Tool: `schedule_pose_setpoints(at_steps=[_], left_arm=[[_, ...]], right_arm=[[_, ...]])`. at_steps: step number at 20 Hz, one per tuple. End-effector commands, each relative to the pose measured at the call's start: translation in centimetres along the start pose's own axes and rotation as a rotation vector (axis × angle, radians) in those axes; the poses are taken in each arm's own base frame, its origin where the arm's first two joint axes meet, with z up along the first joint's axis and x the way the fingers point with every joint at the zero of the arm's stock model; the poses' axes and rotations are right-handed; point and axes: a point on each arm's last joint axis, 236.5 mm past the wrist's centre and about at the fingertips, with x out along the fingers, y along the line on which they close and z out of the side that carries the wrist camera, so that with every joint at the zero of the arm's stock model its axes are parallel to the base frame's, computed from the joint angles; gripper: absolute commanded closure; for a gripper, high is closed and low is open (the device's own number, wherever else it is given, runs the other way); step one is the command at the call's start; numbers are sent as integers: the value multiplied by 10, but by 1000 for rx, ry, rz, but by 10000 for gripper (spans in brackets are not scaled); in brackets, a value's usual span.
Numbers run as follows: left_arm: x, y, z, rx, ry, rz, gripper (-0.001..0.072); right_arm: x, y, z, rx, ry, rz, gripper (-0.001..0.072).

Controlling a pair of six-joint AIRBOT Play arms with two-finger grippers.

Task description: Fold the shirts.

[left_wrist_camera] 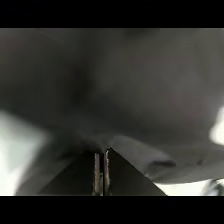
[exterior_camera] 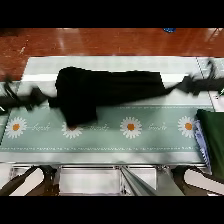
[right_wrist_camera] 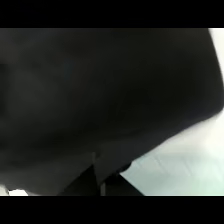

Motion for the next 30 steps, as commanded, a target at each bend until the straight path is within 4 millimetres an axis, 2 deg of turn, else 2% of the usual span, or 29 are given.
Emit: schedule_pose_setpoints(at_steps=[1,2,4,6,8,10,12,15,18,20,21,23,24,27,30], left_arm=[[-94,-160,79,264,-269,-254,689],[-126,-199,90,361,-345,-285,689],[-195,-271,96,546,-500,-334,689],[-253,-318,89,671,-629,-345,689],[-297,-345,74,771,-737,-332,689],[-330,-353,54,849,-828,-254,689],[-348,-346,34,892,-885,-137,689],[-373,-319,13,861,-947,68,689],[-393,-294,-10,884,-961,201,689],[-389,-271,-22,892,-893,235,689],[-378,-259,-25,895,-837,246,689],[-346,-229,-20,838,-713,299,689],[-326,-215,-15,800,-660,325,689],[-245,-163,2,741,-440,436,689],[-153,-115,26,687,-257,511,689]], right_arm=[[-108,135,79,-280,-294,68,690],[-148,169,91,-360,-396,58,690],[-217,218,93,-474,-565,11,690],[-274,253,75,-571,-702,-47,690],[-315,274,44,-641,-796,-106,690],[-343,281,6,-680,-842,-175,689],[-363,283,-34,-698,-863,-232,689],[-383,273,-79,-696,-877,-325,689],[-397,248,-106,-632,-873,-437,689],[-397,234,-117,-589,-848,-476,689],[-391,228,-119,-575,-821,-476,689],[-363,217,-114,-554,-730,-441,689],[-342,207,-110,-535,-662,-415,689],[-270,167,-90,-462,-491,-340,689],[-193,107,-56,-348,-386,-289,689]])
